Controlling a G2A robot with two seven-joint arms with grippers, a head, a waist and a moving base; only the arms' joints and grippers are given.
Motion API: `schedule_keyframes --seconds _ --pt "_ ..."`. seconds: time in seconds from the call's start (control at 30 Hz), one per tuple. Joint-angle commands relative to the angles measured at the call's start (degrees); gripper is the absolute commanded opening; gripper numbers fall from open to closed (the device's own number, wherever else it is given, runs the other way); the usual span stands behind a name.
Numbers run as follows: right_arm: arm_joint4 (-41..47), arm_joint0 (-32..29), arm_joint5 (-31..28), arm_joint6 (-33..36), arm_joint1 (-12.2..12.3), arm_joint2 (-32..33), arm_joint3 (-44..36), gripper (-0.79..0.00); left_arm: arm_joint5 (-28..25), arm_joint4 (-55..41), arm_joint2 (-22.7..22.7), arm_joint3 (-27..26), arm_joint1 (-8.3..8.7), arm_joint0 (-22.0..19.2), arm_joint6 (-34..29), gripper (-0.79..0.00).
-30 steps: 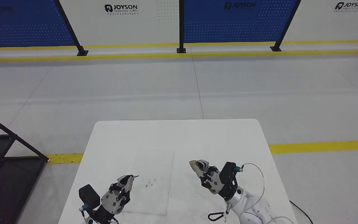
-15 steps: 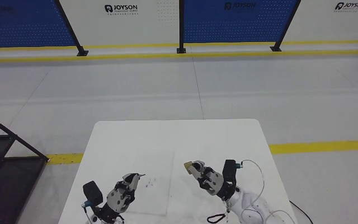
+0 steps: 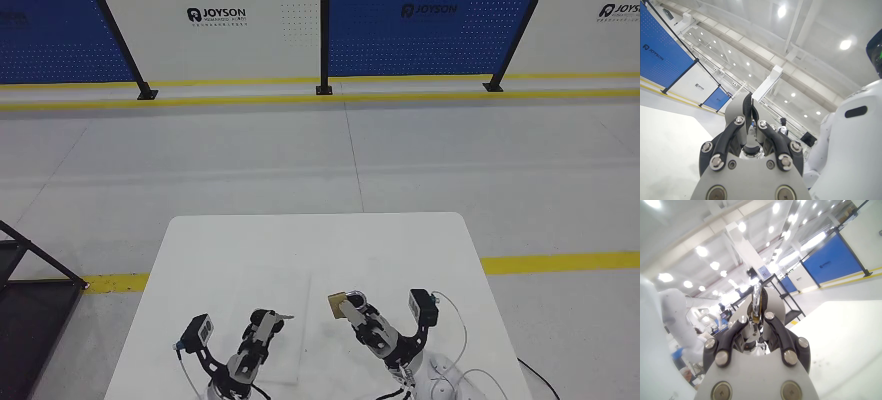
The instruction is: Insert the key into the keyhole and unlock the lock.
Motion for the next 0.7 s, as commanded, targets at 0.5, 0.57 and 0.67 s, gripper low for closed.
schedule_keyframes --seconds 0.5,0.57,0.67 --pt "1.5 0.0 2.5 -1.3 -0.5 -1.4 -1.5 -0.785 6.5 1.4 0.5 -0.6 -0.84 -1.5 3.4 -0.785" --pt "2.1 0.2 3.0 -3.0 -0.9 -2.2 -1.6 -0.785 7.5 4.1 2.1 0.3 -1.55 -2.2 6.9 -0.785" --pt "2.0 1.0 3.6 -5.6 -1.6 -3.8 -0.6 -0.785 7.9 7.9 4.8 2.6 -2.56 -3.6 11.3 -0.785"
